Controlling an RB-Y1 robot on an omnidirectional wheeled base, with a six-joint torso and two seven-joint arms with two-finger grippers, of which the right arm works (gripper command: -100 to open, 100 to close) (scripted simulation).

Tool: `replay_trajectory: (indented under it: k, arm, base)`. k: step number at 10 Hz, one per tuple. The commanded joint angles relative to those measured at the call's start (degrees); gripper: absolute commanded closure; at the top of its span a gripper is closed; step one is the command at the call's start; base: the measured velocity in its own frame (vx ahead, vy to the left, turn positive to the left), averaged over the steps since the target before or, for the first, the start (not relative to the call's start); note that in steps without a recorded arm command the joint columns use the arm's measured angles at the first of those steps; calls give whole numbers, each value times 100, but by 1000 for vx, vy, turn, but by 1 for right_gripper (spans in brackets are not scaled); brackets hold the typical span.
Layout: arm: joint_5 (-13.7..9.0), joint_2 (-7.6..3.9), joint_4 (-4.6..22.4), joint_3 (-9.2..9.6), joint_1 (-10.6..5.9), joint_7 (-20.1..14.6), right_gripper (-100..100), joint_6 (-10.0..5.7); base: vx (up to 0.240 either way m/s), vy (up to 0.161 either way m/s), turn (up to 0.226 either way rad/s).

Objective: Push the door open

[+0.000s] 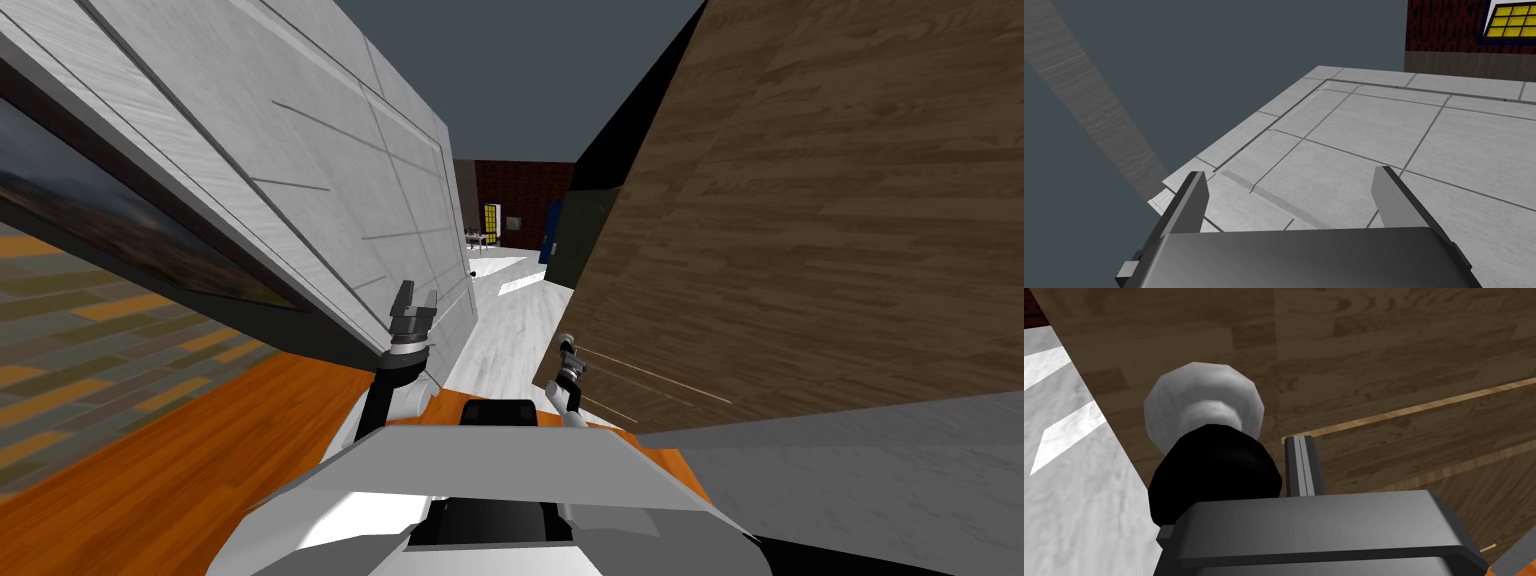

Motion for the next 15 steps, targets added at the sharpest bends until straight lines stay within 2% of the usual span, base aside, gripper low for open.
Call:
replay_trajectory:
  k: [1,2,7,14,15]
  arm:
    - [23,49,-18,51,-39,0,100,16]
    - [78,-42,-16,115,-9,-48,-100,38]
    - [276,-23,-56,406,-29,-172,-100,134]
    - [472,161,-96,694,-50,-295,-100,229]
    - [472,161,-230,694,-19,-295,-100,229]
  base:
    - [0,0,0]
    - [-124,-16,35]
    - [-204,-42,61]
    - [-111,-9,35]
    - [-70,-9,-5]
